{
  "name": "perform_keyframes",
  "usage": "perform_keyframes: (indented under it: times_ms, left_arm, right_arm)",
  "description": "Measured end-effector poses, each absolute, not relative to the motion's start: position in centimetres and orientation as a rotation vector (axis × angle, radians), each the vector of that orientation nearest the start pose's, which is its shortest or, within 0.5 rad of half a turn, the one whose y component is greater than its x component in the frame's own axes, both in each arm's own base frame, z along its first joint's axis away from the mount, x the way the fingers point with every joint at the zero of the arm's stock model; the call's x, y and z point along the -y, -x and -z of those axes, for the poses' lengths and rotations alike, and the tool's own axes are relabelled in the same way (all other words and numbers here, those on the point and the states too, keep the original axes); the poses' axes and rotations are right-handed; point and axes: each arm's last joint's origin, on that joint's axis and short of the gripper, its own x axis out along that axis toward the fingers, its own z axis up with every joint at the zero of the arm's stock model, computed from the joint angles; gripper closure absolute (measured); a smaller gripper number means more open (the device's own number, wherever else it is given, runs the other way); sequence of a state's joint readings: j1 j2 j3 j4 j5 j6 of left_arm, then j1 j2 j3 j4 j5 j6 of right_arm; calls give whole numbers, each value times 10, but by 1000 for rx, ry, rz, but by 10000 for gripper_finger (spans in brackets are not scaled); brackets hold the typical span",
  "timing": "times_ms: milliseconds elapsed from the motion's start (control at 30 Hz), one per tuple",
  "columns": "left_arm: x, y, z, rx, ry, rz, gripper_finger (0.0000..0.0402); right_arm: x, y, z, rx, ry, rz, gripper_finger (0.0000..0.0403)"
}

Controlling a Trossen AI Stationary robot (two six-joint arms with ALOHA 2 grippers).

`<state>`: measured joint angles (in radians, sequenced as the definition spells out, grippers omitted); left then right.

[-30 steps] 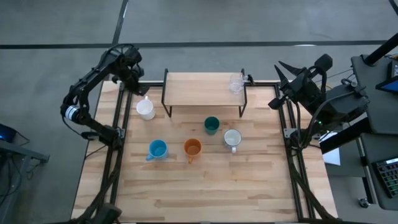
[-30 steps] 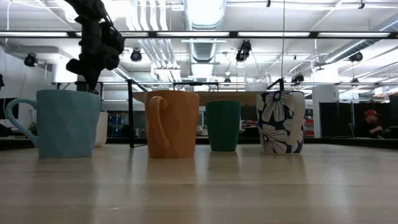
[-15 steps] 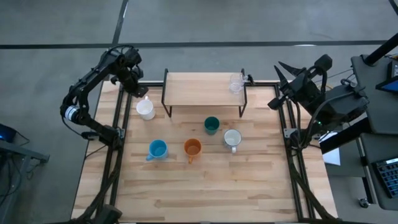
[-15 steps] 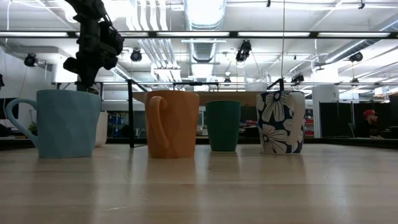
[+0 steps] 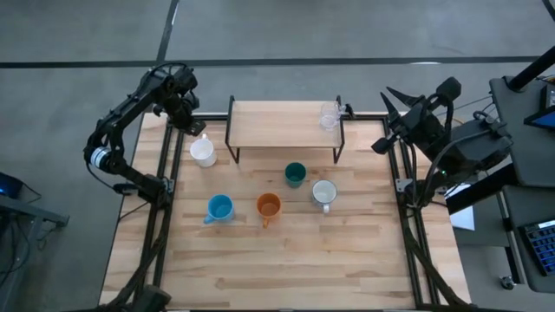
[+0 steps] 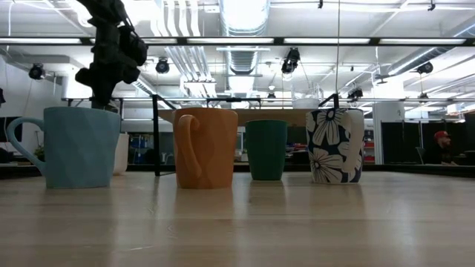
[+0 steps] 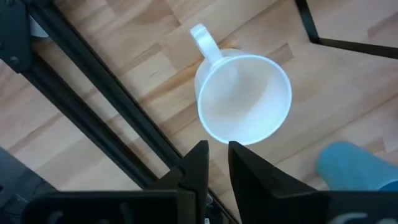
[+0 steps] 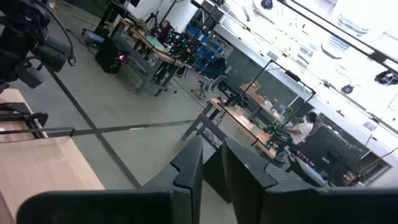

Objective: Stack small to large cups/mugs on shelf
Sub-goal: Put the white mug on the shelf

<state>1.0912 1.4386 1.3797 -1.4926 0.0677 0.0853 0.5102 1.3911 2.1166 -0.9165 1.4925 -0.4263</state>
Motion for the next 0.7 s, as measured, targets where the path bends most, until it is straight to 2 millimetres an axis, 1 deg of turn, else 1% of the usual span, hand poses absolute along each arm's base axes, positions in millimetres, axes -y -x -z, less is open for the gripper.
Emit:
perform_keyframes:
  times_ms: [133,433,533,700]
  left_arm:
    - [-207,-110,-308,-1383,826,-731,355]
    - [-198,-114,-276,-1459,884,-685,355]
    - [-197,-115,-274,-1454,890,-694,355]
    - [-202,-118,-274,-1387,901,-725,355]
  right_arm:
    - [-65,-176,-557,-312,550,948,346]
    - [-66,-177,-556,-307,541,949,346]
    - [-67,-178,-556,-309,543,948,346]
    - [-67,-178,-556,-308,542,949,346]
